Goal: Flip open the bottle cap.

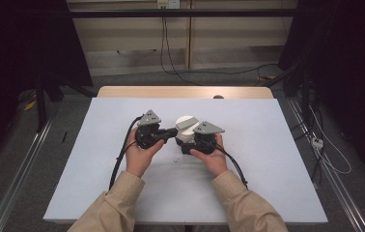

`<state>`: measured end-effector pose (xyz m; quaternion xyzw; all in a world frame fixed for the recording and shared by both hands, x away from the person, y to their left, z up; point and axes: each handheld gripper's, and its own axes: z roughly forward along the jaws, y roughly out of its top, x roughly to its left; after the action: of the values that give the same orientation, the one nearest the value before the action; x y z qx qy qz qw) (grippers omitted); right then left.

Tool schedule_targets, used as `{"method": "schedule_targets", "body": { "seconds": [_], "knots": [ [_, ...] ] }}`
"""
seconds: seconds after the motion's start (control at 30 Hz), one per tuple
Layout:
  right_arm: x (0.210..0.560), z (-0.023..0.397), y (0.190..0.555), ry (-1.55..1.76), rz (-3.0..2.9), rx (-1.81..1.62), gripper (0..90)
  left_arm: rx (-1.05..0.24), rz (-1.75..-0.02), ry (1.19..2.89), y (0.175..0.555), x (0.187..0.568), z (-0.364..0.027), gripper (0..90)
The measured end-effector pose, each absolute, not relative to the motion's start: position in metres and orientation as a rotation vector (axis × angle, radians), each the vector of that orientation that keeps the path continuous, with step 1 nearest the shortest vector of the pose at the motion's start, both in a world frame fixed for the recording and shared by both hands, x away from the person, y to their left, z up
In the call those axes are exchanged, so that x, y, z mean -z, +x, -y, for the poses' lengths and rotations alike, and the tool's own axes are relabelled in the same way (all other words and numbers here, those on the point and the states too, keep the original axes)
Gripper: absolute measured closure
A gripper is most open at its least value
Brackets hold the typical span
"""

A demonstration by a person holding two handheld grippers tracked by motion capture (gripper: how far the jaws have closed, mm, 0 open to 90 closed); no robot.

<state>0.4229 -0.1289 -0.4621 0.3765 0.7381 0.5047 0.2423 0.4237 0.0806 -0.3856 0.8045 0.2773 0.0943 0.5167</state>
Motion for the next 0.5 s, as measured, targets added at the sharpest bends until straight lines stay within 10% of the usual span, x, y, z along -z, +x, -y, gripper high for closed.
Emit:
{"method": "schedule_targets", "body": {
  "seconds": [0.5],
  "knots": [
    [0.4622, 0.1287, 0.4229, 1.029, -2.019, -1.377, 18.6, -0.226, -0.662, 1.936, 0.4291, 0.3758, -0.0775, 90.0]
  ]
}}
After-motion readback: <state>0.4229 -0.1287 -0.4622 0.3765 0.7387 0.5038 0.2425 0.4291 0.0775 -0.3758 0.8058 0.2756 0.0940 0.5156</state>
